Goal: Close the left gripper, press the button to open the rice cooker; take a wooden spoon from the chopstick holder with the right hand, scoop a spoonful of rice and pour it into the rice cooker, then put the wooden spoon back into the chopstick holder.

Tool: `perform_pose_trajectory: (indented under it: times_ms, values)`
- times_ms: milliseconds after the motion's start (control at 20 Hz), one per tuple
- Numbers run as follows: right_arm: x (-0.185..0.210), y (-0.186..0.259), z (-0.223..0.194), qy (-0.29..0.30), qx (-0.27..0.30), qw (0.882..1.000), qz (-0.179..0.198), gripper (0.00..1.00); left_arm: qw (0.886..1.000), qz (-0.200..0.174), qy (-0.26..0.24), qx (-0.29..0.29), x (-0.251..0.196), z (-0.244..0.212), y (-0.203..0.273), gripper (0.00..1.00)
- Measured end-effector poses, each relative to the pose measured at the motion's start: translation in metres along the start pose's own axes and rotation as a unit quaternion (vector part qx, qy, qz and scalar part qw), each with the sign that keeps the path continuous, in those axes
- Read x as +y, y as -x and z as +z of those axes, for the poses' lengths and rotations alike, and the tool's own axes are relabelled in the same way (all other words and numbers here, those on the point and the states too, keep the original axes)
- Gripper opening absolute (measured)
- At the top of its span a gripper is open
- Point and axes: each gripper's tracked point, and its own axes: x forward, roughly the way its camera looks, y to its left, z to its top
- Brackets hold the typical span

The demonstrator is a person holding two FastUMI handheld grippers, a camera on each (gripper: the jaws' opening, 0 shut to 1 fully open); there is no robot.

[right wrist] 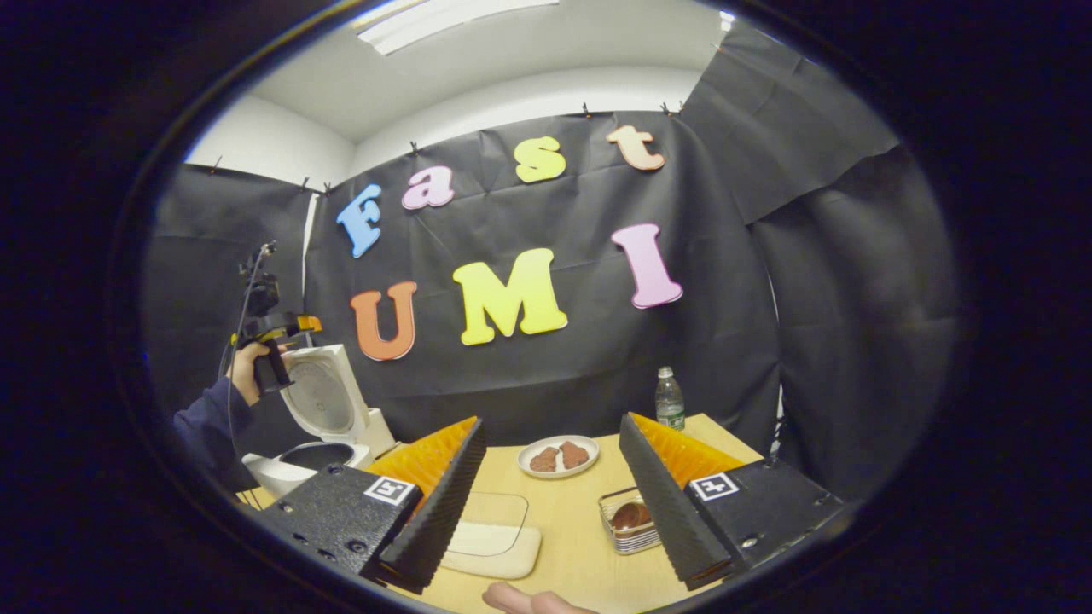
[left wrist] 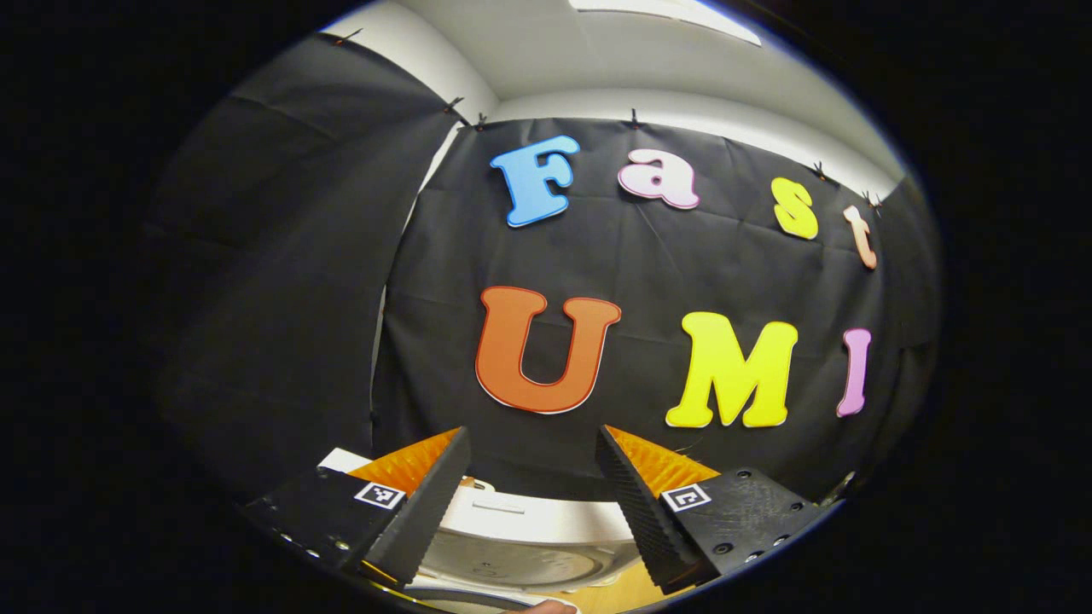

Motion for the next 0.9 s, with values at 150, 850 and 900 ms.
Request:
perform_pose_trajectory:
  times_ms: [150,850,900]
  values:
    - [0.005,0.012,0.006,0.008,-0.006,1.000,0.000,0.97,0.998,0.009,-0.039,0.039,0.009,-0.019,-0.016,0.94]
    - [0.008,0.120,0.021,0.015,-0.009,0.999,-0.032,1.00,0.994,0.015,-0.066,0.090,0.020,-0.038,0.045,0.95]
    - [0.006,0.129,0.024,0.018,-0.012,0.999,-0.035,1.00,0.993,0.015,-0.066,0.096,0.021,-0.042,0.054,0.96]
